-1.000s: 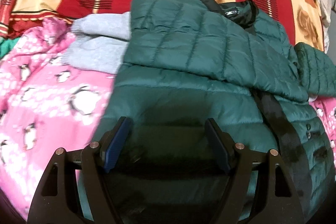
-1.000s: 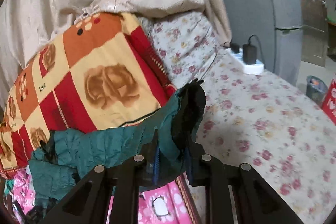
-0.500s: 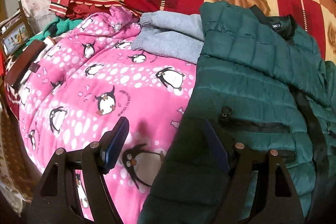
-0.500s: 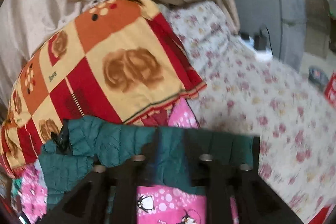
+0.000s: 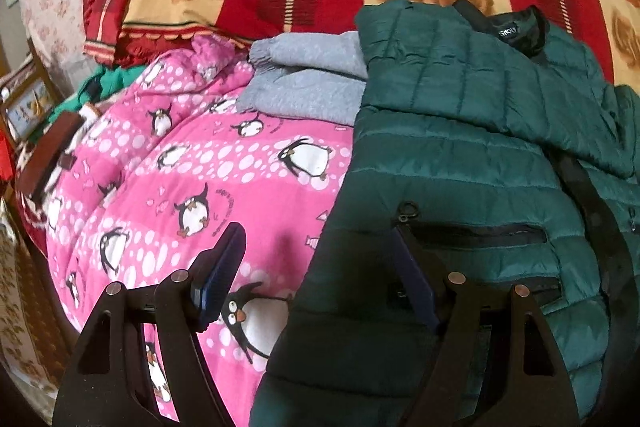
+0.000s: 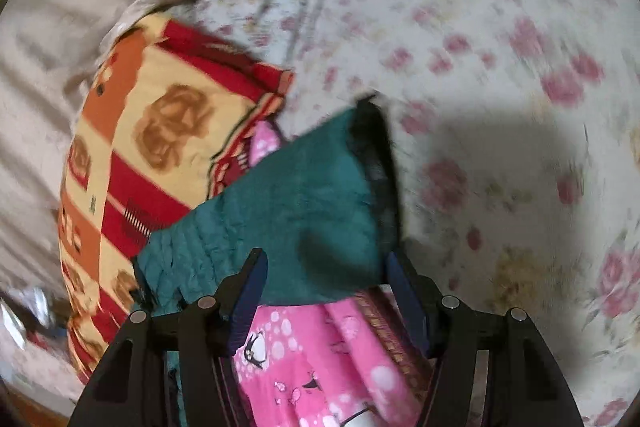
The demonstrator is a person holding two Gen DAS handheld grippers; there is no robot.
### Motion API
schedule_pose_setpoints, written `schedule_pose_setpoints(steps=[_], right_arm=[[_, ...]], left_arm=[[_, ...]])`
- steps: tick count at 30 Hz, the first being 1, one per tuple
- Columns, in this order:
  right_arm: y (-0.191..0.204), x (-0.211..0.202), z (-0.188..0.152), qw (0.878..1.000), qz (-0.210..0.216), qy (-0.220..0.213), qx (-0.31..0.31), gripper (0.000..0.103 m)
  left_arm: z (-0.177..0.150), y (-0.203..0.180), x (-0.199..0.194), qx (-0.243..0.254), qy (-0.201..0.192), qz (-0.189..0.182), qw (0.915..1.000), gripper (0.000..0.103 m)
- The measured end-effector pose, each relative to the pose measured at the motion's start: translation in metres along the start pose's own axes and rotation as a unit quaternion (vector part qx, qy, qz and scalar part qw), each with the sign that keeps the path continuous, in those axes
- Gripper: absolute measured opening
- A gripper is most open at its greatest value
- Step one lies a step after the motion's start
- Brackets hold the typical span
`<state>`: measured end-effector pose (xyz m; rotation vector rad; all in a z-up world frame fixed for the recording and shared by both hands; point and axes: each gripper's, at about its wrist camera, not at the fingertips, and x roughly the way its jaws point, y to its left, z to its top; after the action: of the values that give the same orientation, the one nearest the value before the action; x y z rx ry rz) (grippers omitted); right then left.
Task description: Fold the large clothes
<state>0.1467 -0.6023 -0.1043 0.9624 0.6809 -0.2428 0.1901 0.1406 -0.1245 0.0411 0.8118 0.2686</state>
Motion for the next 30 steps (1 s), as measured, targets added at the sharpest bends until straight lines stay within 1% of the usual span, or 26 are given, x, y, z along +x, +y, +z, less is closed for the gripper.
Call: schedule_pose_setpoints(steps=[2,4,8,10,12,15,17,19,21,23,25,26,27,28,29,30], right_arm=[[0.000,0.005,0.002,1.000,0.011,-0.008,0.005,0.052],[0.005,0.013,0.004,1.000,0.003,-0.002,0.001,0.052],[0.007,0.021,0.008,1.000,0.003,-0.006,0.006,0.052],[0.011,0.024,0.007,1.000,-0.004,-0.014,0.000,0.054],[0.016,0.026,0.002,1.000,-0.009,-0.016,-0.003,0.059],[0.010,0.026,-0.011,0.998,-0.001,0.012,0.055,0.062],[0.006,0.019,-0.015,0.996,-0.009,0.000,0.083,0.063],[-0.001,0.018,-0.014,0.994,0.004,-0.013,0.111,0.063],[0.000,0.023,-0.010,0.993,0.013,-0.016,0.114,0.063],[0.008,0.033,-0.005,0.996,0.015,-0.020,0.087,0.063],[0.017,0.039,0.000,0.997,0.016,-0.032,0.064,0.060],[0.020,0.039,0.001,0.997,0.020,-0.043,0.054,0.053],[0.025,0.036,0.003,0.997,0.019,-0.060,0.034,0.042],[0.028,0.034,0.004,0.997,0.012,-0.072,0.021,0.040],[0.030,0.032,0.004,0.996,0.006,-0.084,0.013,0.034],[0.032,0.031,0.004,0.996,0.008,-0.088,0.009,0.024]], left_arm=[[0.000,-0.001,-0.002,0.003,-0.006,0.003,1.0000,0.075],[0.001,-0.001,-0.002,0.003,-0.009,0.005,0.9999,0.075],[0.002,-0.001,0.003,0.000,0.001,0.009,1.0000,0.075],[0.001,0.001,0.005,-0.003,0.006,0.008,0.9999,0.075],[0.001,0.004,0.006,-0.010,0.008,0.005,0.9999,0.075],[0.001,0.006,0.008,-0.017,0.011,0.004,0.9998,0.075],[0.000,0.006,0.009,-0.017,0.012,0.004,0.9998,0.075],[0.001,0.004,0.010,-0.012,0.014,0.004,0.9998,0.075],[0.001,0.003,0.009,-0.009,0.013,0.003,0.9999,0.075],[0.001,0.005,0.009,-0.011,0.013,0.003,0.9999,0.075],[0.000,0.007,0.010,-0.015,0.015,0.002,0.9998,0.075],[0.000,0.008,0.010,-0.018,0.016,0.002,0.9997,0.075],[0.000,0.008,0.011,-0.020,0.017,0.001,0.9997,0.075],[0.000,0.009,0.011,-0.022,0.019,0.000,0.9996,0.075],[0.000,0.010,0.011,-0.023,0.019,0.000,0.9995,0.075],[0.000,0.010,0.012,-0.025,0.020,0.000,0.9995,0.075]])
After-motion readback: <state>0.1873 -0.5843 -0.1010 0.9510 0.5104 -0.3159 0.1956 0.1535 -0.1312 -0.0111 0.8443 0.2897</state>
